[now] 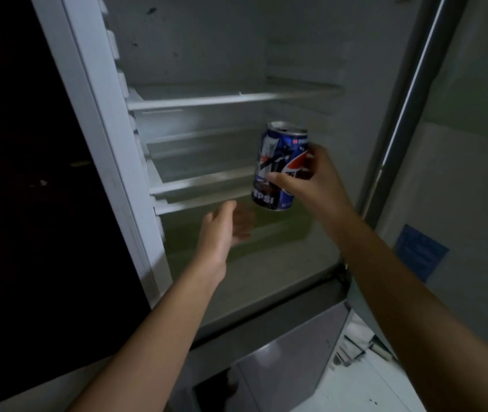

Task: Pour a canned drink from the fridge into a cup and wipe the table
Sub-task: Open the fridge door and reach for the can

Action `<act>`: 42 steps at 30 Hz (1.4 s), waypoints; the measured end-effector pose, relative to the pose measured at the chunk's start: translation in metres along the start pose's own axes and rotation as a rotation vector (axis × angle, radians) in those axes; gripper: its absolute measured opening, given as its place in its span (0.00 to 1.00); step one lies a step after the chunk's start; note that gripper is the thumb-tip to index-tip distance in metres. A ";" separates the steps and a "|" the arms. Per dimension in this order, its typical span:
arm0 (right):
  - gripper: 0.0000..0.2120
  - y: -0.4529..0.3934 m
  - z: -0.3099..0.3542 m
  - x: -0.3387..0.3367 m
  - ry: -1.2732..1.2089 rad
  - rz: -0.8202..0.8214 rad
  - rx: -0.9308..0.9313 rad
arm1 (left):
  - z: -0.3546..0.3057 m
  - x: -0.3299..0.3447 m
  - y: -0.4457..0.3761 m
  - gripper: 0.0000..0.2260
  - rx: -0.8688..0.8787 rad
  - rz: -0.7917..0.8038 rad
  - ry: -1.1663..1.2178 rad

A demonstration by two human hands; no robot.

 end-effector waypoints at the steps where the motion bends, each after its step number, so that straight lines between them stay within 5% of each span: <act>1: 0.27 0.008 -0.006 0.000 0.003 0.005 0.008 | 0.006 0.003 0.007 0.14 -0.041 0.036 0.041; 9: 0.30 0.069 -0.043 -0.016 0.019 0.064 0.071 | 0.052 0.016 0.057 0.15 -0.171 0.215 0.083; 25: 0.29 0.244 -0.076 -0.127 0.023 0.305 0.152 | 0.159 0.049 0.234 0.17 -0.334 0.124 0.019; 42: 0.27 0.398 -0.087 -0.211 0.087 0.170 0.330 | 0.218 0.067 0.379 0.17 -0.511 0.209 -0.057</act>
Point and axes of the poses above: each hand's wrist, its own y-axis away from the middle knuckle, its own x-axis out of the palm, z = x × y, the point moved 7 cm from there along -y, towards the middle knuckle, and after that the axes turned 13 degrees about y, right-handed, at the moved point
